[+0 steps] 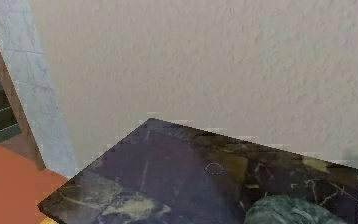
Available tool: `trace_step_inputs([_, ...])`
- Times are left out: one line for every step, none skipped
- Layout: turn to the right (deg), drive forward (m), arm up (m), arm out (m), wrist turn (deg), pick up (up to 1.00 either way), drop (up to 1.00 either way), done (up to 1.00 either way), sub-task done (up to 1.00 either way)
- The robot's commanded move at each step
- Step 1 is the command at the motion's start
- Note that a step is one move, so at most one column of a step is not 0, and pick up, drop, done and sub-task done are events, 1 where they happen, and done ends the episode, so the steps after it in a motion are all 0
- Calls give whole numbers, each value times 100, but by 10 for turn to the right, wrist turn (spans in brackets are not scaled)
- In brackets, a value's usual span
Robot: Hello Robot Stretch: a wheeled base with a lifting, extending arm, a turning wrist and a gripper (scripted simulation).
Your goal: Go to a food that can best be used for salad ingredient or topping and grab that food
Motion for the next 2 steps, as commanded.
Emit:
trace_step_inputs([0, 0, 0, 0, 450, 0, 0, 0, 0])
trace_step_inputs([0, 0, 0, 0, 270, 0, 0, 0, 0])
